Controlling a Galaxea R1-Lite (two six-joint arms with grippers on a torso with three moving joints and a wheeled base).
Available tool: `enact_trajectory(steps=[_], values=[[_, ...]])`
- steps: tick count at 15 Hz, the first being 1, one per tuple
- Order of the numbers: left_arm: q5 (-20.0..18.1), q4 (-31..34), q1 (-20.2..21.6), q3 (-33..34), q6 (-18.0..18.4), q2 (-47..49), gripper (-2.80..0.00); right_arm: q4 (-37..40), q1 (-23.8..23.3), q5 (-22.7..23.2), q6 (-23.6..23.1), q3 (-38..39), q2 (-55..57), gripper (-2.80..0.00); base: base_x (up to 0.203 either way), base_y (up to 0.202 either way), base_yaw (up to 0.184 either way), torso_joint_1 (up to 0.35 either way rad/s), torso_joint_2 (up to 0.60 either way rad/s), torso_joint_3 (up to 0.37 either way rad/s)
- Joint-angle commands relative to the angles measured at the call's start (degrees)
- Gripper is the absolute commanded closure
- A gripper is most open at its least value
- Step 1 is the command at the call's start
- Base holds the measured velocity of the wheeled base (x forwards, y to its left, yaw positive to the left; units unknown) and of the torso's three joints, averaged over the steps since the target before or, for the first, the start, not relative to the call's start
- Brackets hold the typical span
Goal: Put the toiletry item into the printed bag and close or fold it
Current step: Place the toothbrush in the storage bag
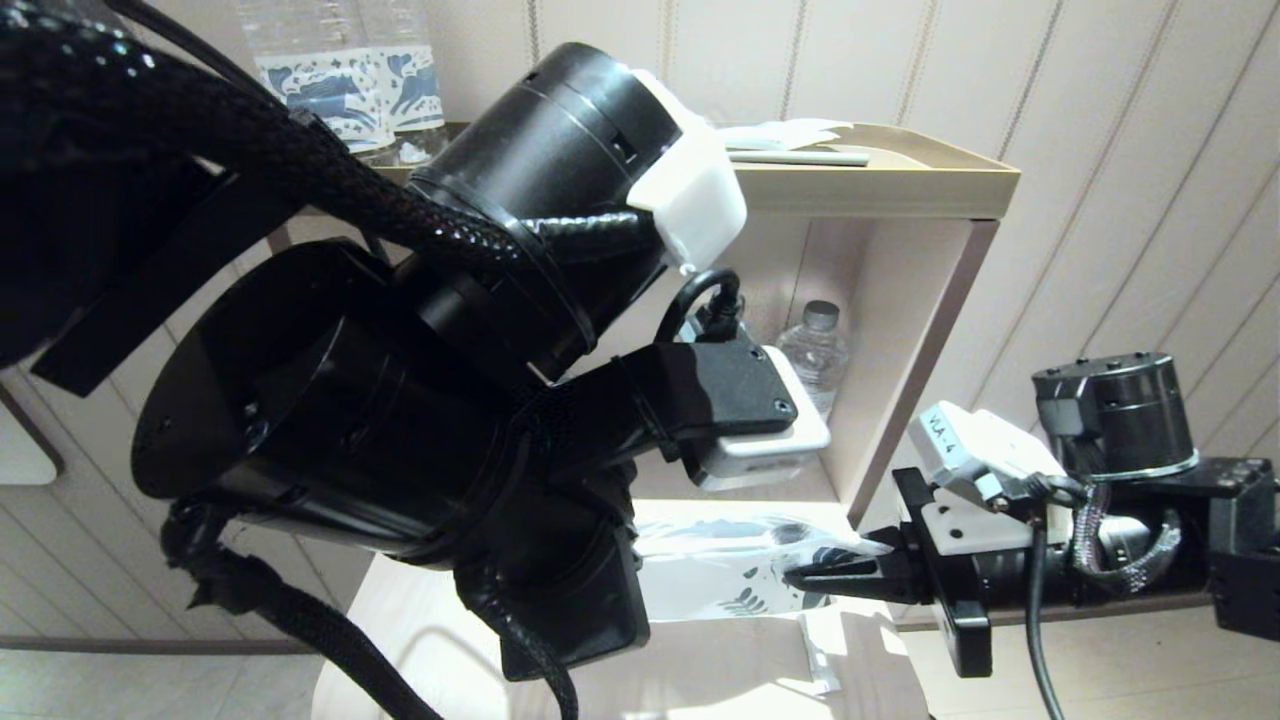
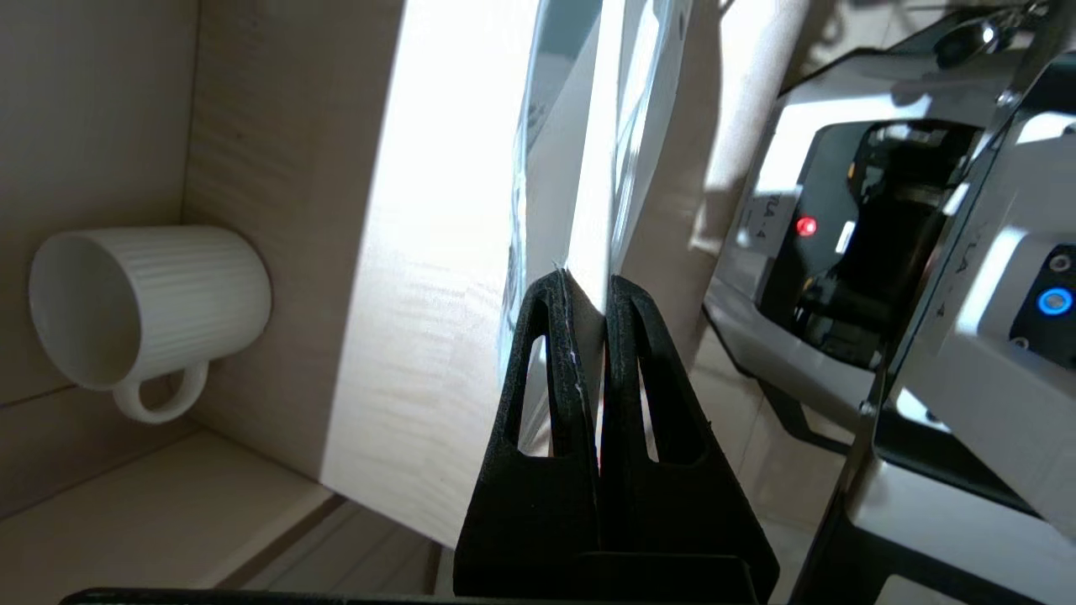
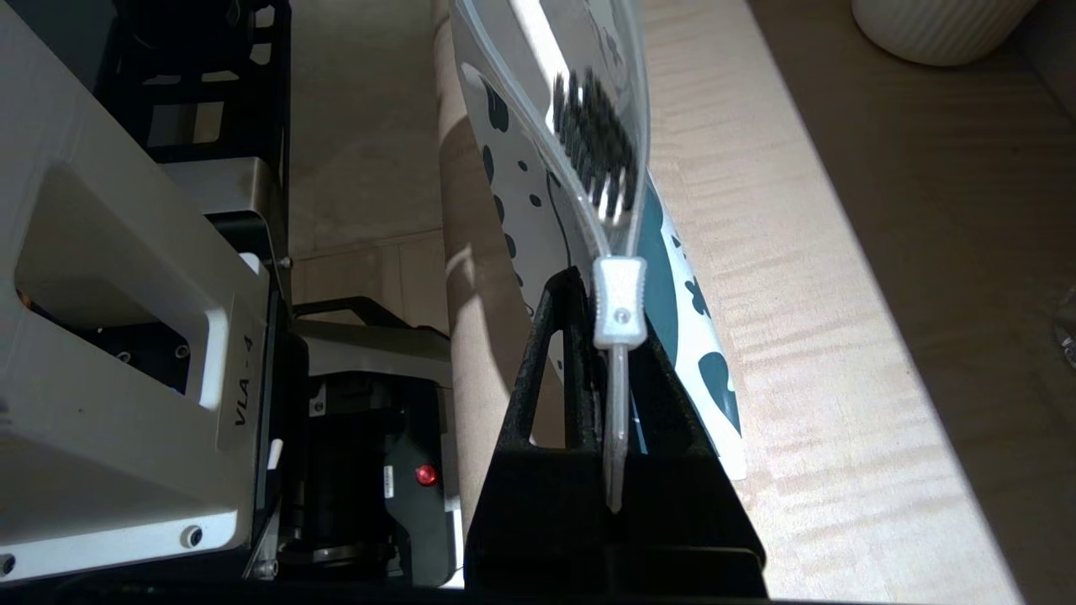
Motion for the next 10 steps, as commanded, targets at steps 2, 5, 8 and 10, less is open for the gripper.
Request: enact_trajectory(steps=[2, 5, 8, 10], values=[[-0.53, -0.38, -0.01, 0.4, 0.22, 0.52, 0.0, -0.11, -0.05, 0.97, -0.1, 0.05, -0.15, 0.0, 0.0, 0.0, 0.0, 0.0, 0.0, 0.0], [-0.59, -0.46, 1.17, -0.31, 0.24, 0.15, 0.0, -0.11, 0.04, 1.06, -0.1, 0.32, -0.07, 0.0, 0.0, 0.0, 0.0, 0.0, 0.0, 0.0], [-0.59, -0.2, 1.4, -0.22, 0.33, -0.4, 0.0, -0.11, 0.09, 1.74, -0.13, 0.5, -0.07, 0.0, 0.0, 0.0, 0.0, 0.0, 0.0, 0.0], [-0.5, 0.42, 1.83, -0.22, 0.43, -0.58, 0.0, -0.11, 0.22, 1.76, -0.17, 0.76, -0.12, 0.0, 0.0, 0.0, 0.0, 0.0, 0.0, 0.0]])
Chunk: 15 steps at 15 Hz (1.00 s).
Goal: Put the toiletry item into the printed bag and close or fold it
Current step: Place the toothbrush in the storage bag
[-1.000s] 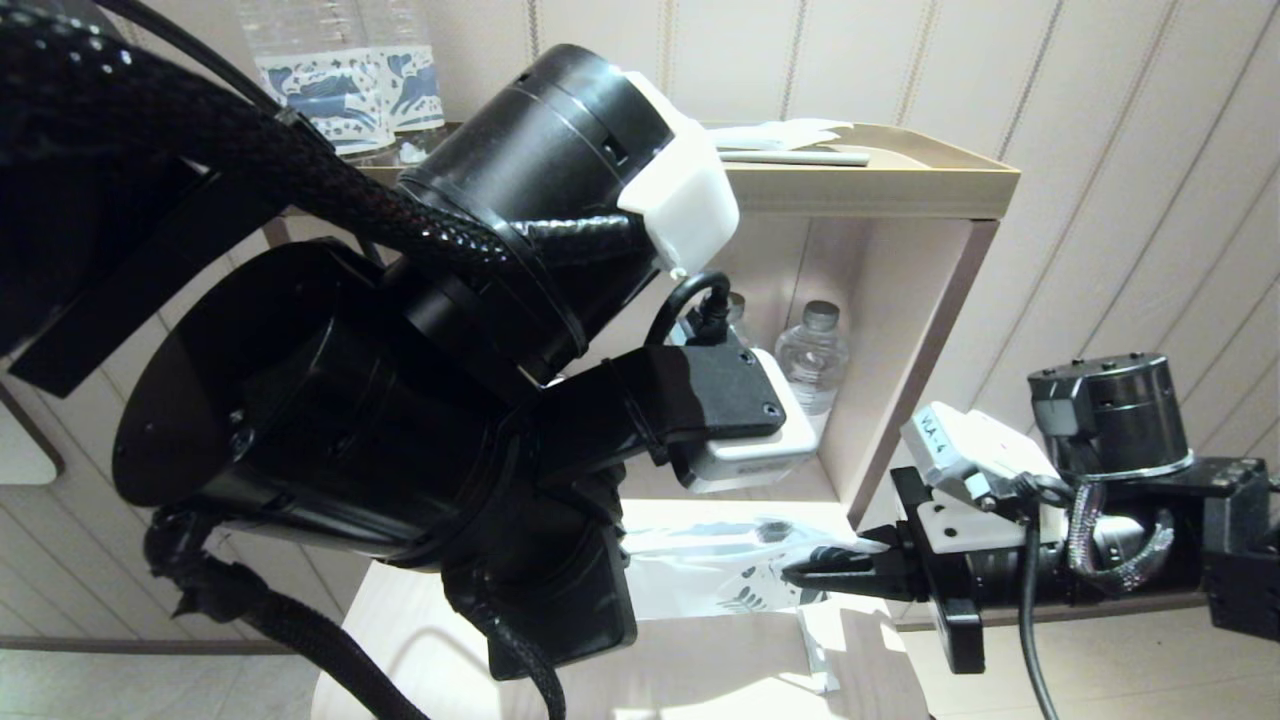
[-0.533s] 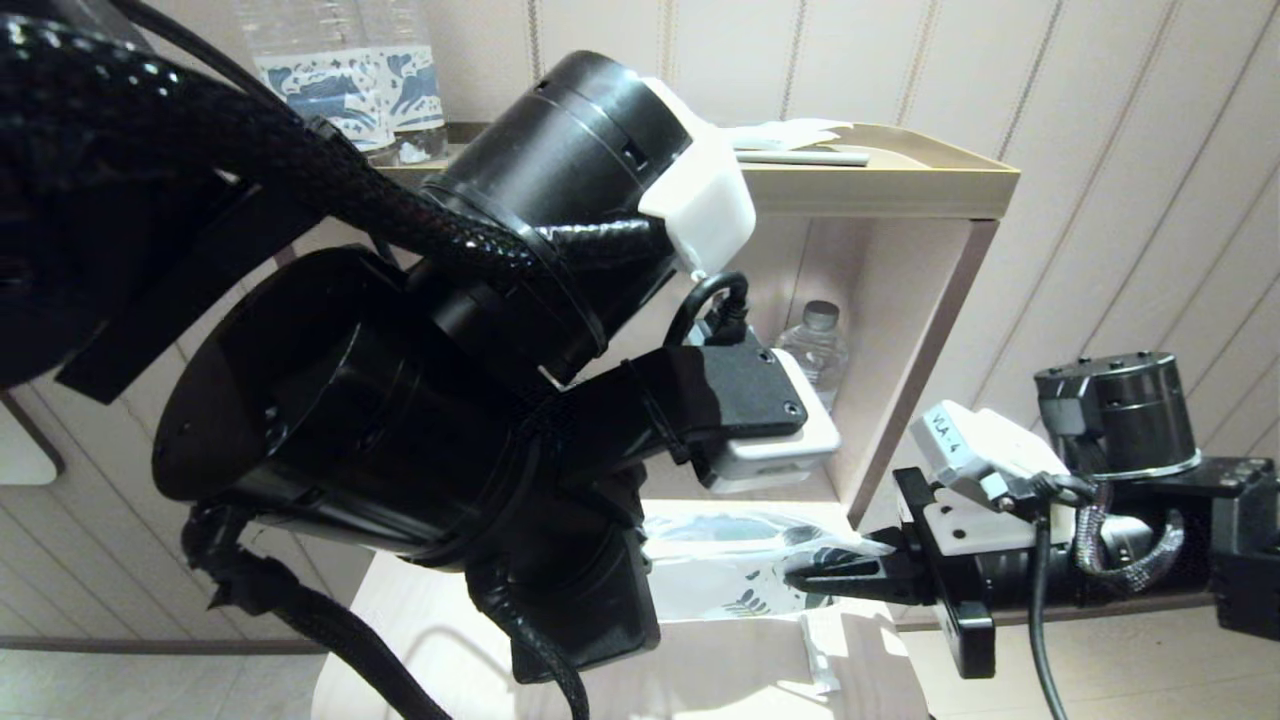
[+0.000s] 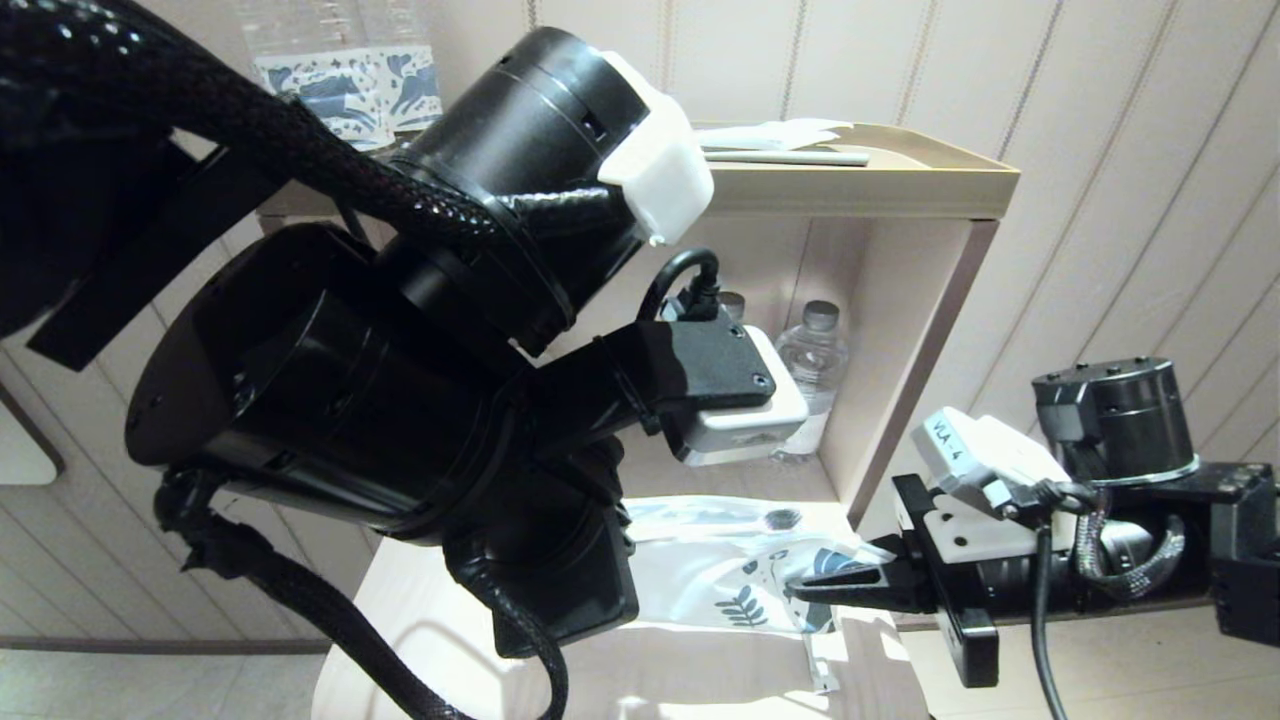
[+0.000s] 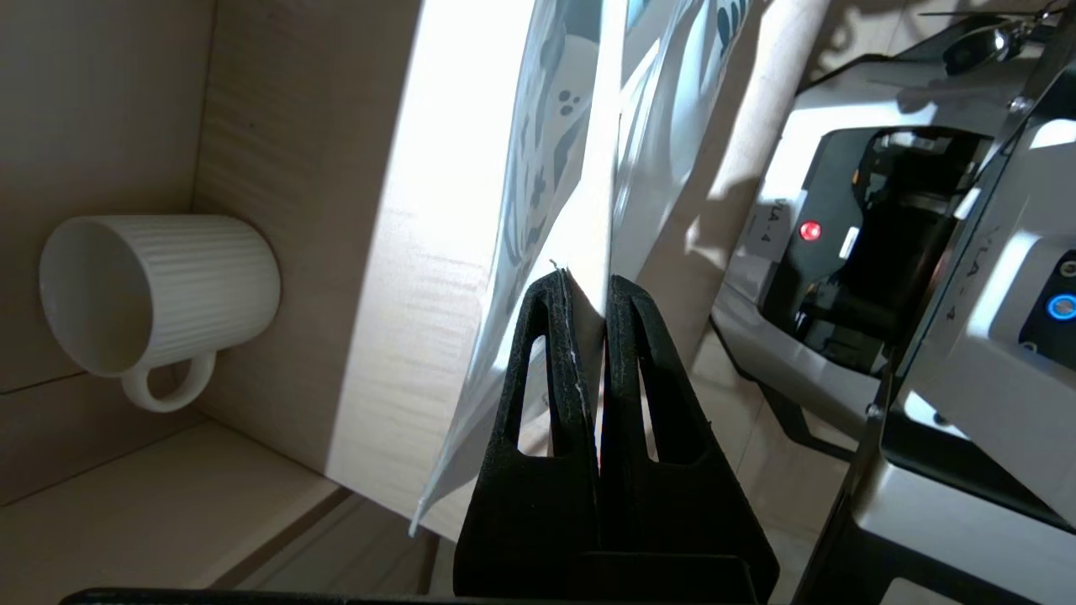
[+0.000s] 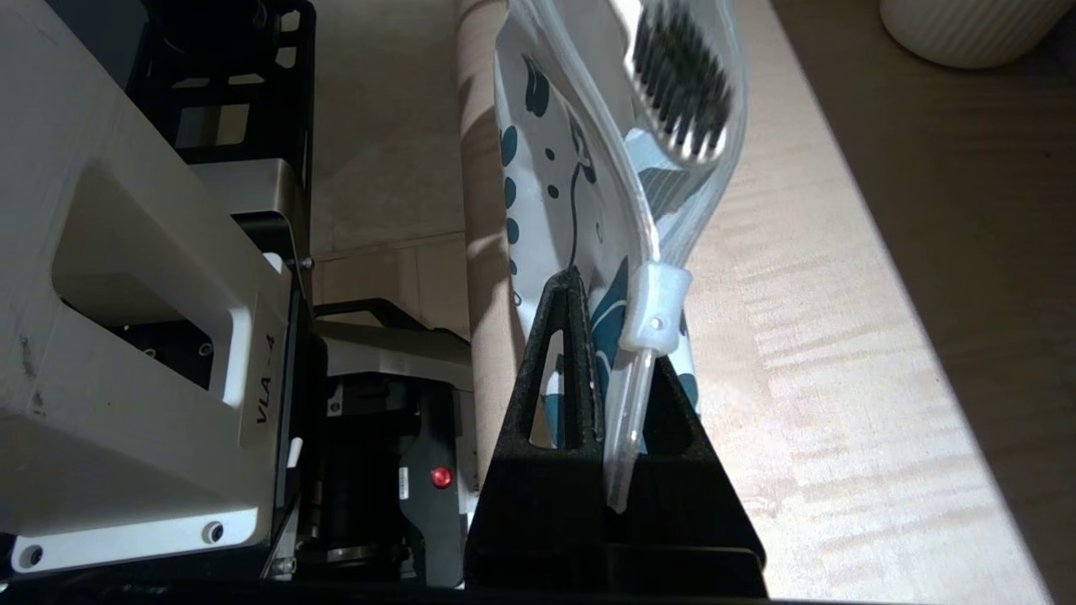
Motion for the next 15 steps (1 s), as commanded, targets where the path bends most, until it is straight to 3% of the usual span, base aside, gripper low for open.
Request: enact_trajectory(steps=[1, 10, 15], values=[[0.06, 0.31, 0.08, 0.0, 0.21, -0.3, 0.0, -0.14, 0.51, 0.36, -0.19, 0.16, 0.05, 0.0, 0.0, 0.0, 0.0, 0.0, 0.0, 0.0], [-1.01, 2.07, -0.37, 1.57, 0.38, -2.5, 0.0, -1.2, 1.06, 2.58, -0.22, 1.33, -1.39, 0.0, 0.0, 0.0, 0.0, 0.0, 0.0, 0.0], [-1.61, 2.58, -0.98, 2.38, 0.36, -2.68, 0.0, -10.19, 1.05, 2.59, 0.04, 4.7, -0.74, 0.0, 0.0, 0.0, 0.0, 0.0, 0.0, 0.0]])
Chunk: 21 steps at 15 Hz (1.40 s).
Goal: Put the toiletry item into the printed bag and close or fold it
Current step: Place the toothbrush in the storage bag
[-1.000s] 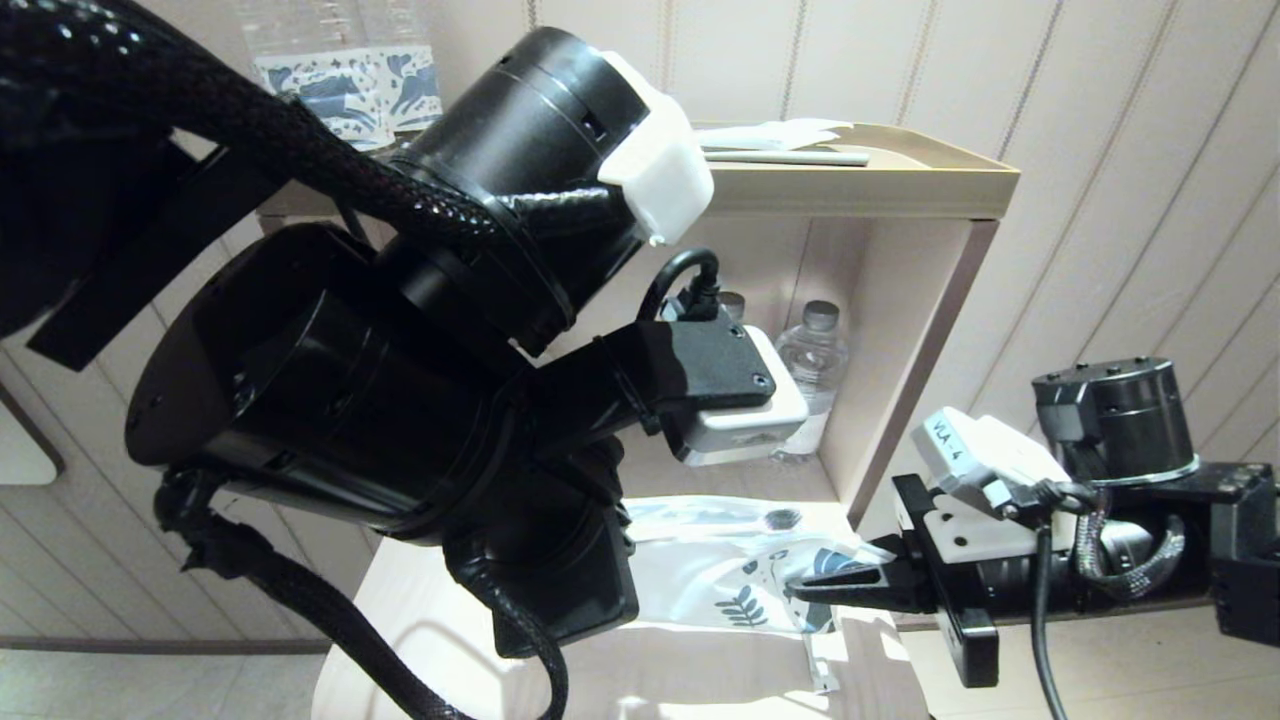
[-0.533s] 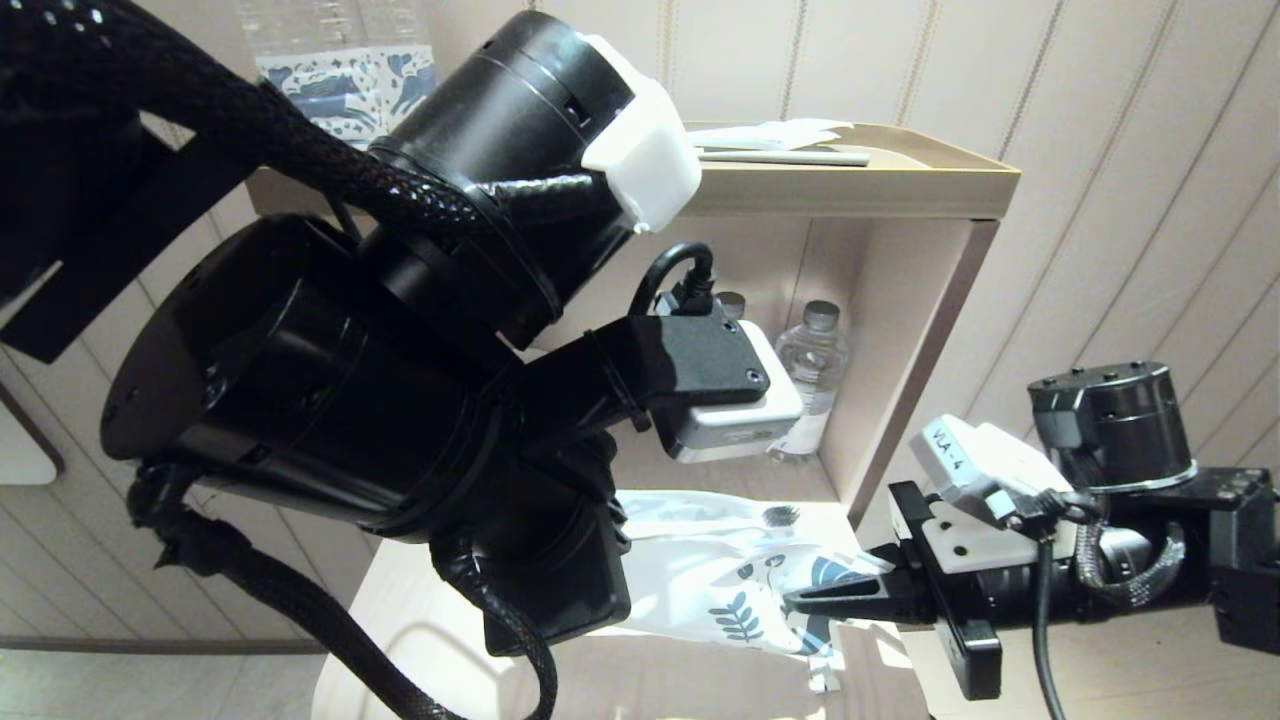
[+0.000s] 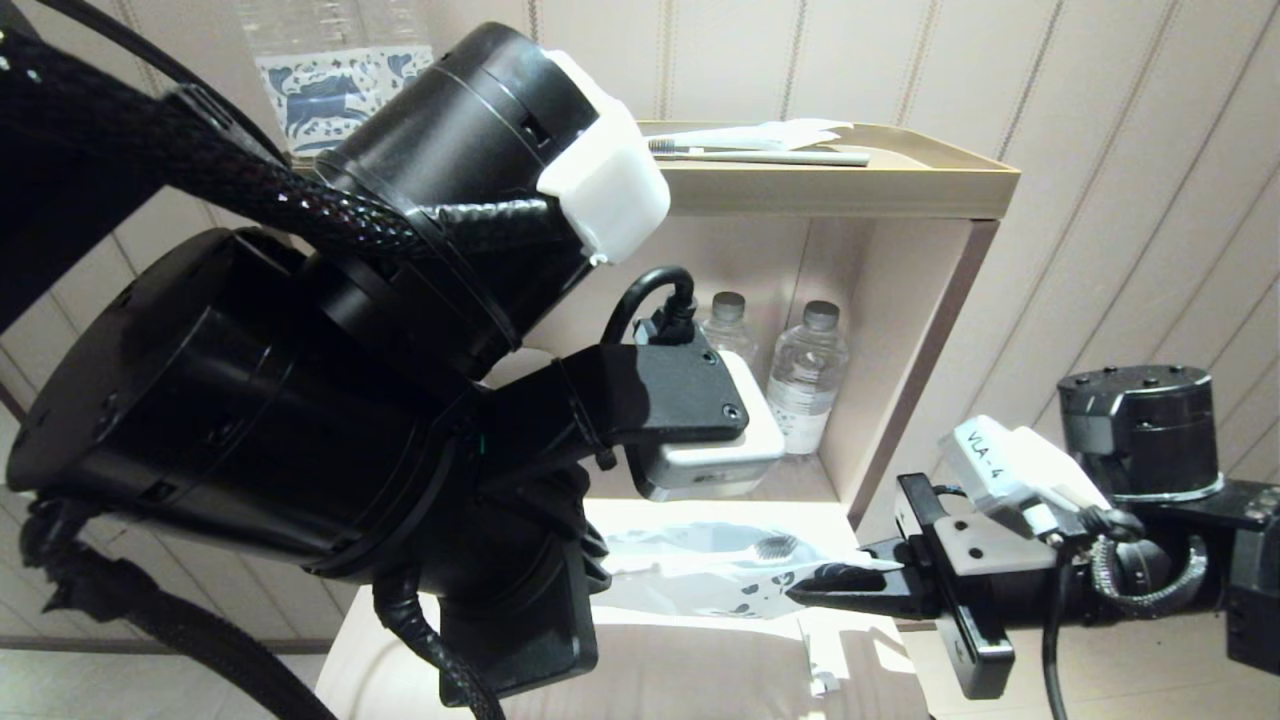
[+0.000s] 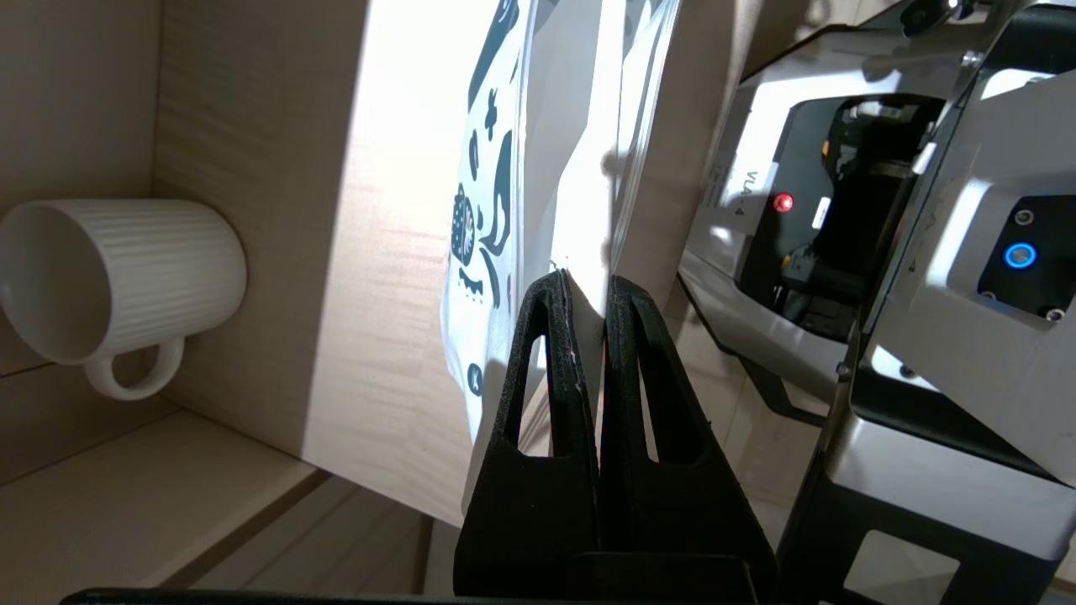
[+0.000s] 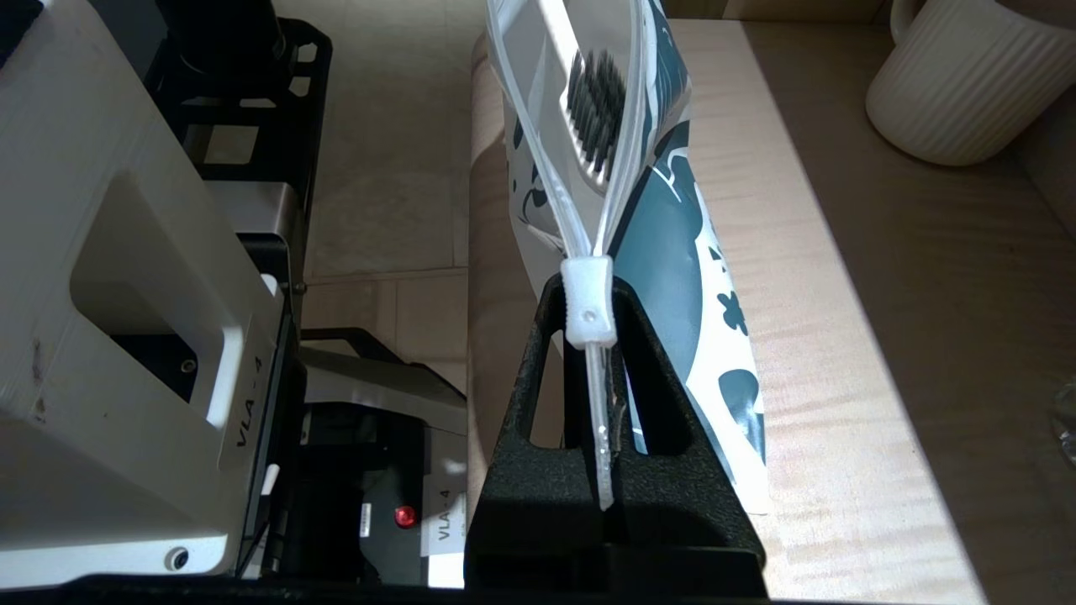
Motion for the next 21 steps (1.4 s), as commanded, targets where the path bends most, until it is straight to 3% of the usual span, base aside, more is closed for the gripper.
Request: enact_trajectory(steps=[1, 7, 11, 16, 21], values=[[0.04, 0.32, -0.25, -0.06, 0.28, -0.04, 0.0, -0.6, 0.18, 0.31, -0.25, 0.68, 0.33, 0.0, 0.0, 0.0, 0.0, 0.0, 0.0, 0.0], [-0.69, 0.87, -0.93, -0.12, 0.37, -1.09, 0.0, -5.1, 1.73, 1.86, -0.57, 3.79, 0.35, 0.0, 0.0, 0.0, 0.0, 0.0, 0.0, 0.0], [-4.51, 3.01, -0.89, -2.23, -0.1, -1.44, 0.0, -5.39, 2.87, 1.89, -1.14, 4.73, -0.36, 0.0, 0.0, 0.0, 0.0, 0.0, 0.0, 0.0], [-8.29, 10.5, -0.92, -7.15, -0.01, -1.27, 0.0, -6.18, 6.07, 1.8, -1.83, 6.96, -1.44, 0.0, 0.0, 0.0, 0.0, 0.0, 0.0, 0.0], [-15.57, 12.05, -0.84, -7.23, -0.09, -1.71, 0.0, -6.02, 8.1, 2.06, -1.92, 7.76, -2.66, 0.0, 0.0, 0.0, 0.0, 0.0, 0.0, 0.0]])
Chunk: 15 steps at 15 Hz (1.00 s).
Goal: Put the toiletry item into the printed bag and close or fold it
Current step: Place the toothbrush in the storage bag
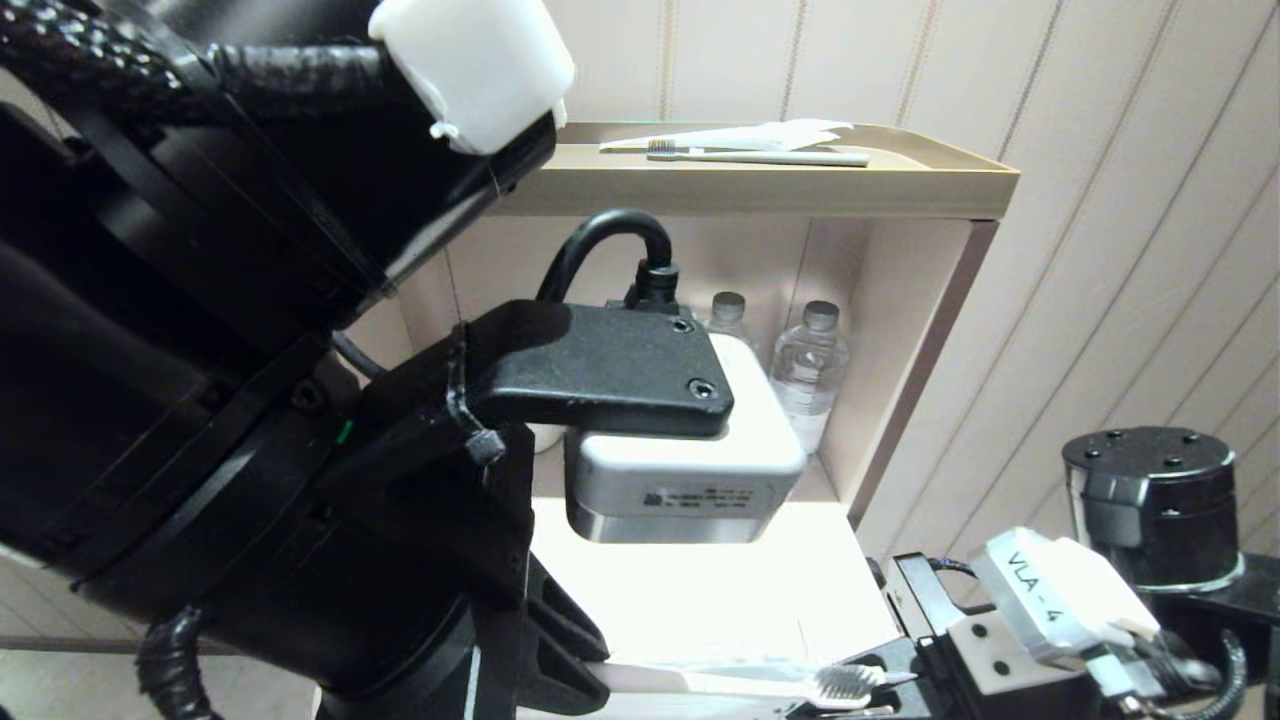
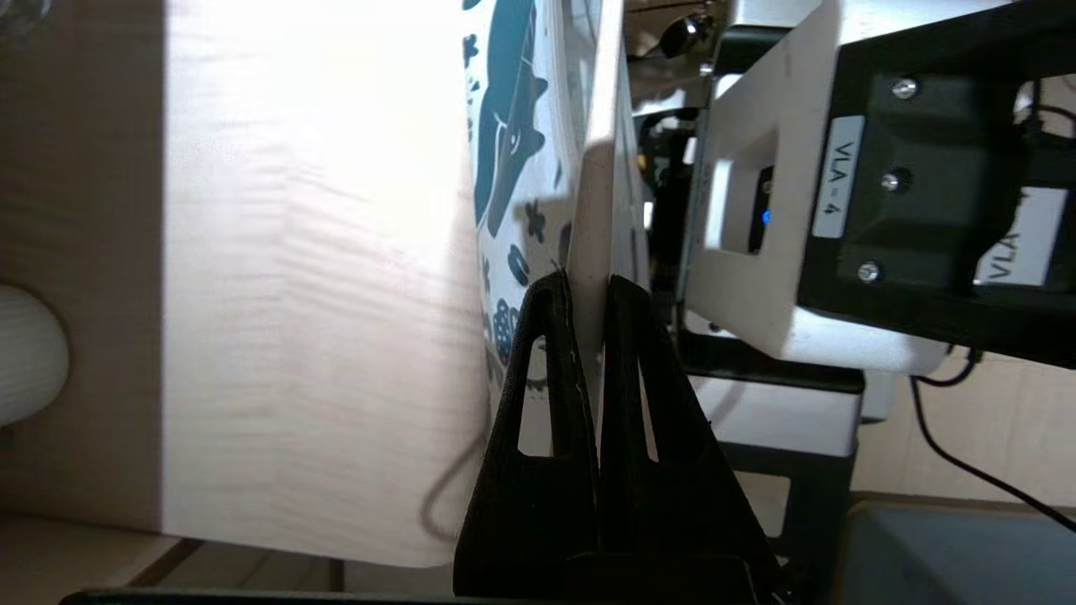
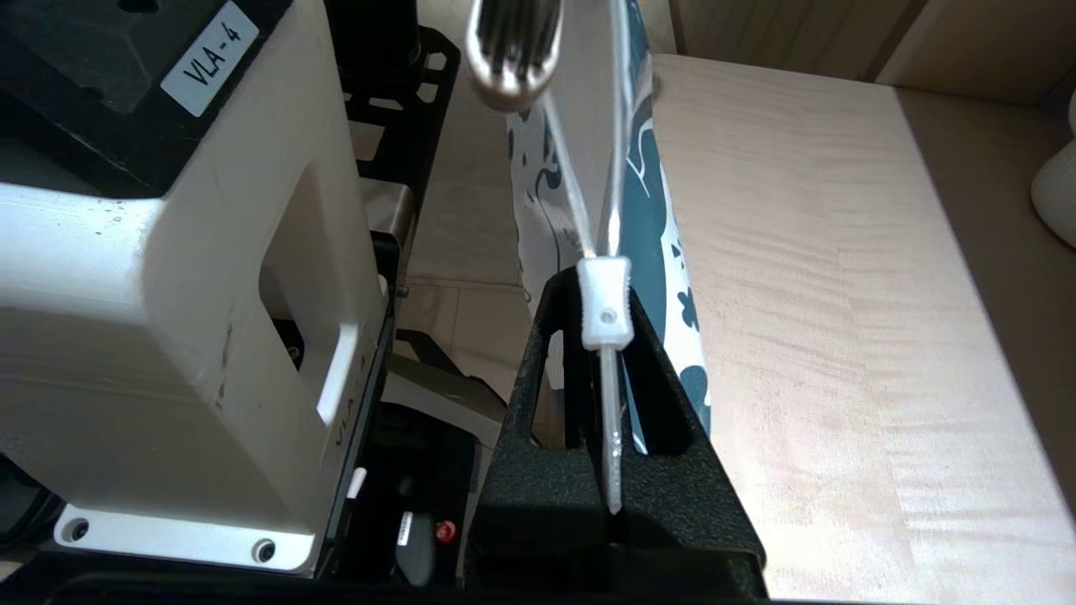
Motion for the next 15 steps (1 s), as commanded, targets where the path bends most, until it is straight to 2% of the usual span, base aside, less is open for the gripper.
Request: enact_trajectory(steps=[1, 4, 6, 8, 12, 15], values=[[-0.88, 0.55, 0.01, -0.01, 0.22, -0.47, 0.0, -0.12, 0.74, 0.36, -0.15, 0.2, -0.4, 0.0, 0.0, 0.0, 0.0, 0.0, 0.0, 0.0], [-3.78, 2.1, 0.01, 0.16, 0.69, -1.7, 0.0, 0.31, 2.53, 0.51, -0.15, 0.8, -1.8, 0.0, 0.0, 0.0, 0.0, 0.0, 0.0, 0.0], [-3.79, 2.97, 0.01, 0.31, 1.05, -1.95, 0.0, 0.38, 3.16, 0.45, -0.06, 0.83, -1.8, 0.0, 0.0, 0.0, 0.0, 0.0, 0.0, 0.0], [-3.23, 0.75, 0.31, 0.27, 1.01, -2.2, 0.0, 0.38, 3.07, 0.36, -0.06, 0.82, -1.59, 0.0, 0.0, 0.0, 0.0, 0.0, 0.0, 0.0], [-0.63, -16.6, 1.79, 0.26, -0.67, -1.86, 0.0, 0.29, 2.29, 0.34, -0.06, 0.39, -0.39, 0.0, 0.0, 0.0, 0.0, 0.0, 0.0, 0.0], [-0.56, -29.5, 2.02, 0.51, -10.1, 0.29, 0.0, 0.45, 0.31, 0.42, 0.1, -0.73, -0.17, 0.0, 0.0, 0.0, 0.0, 0.0, 0.0, 0.0]])
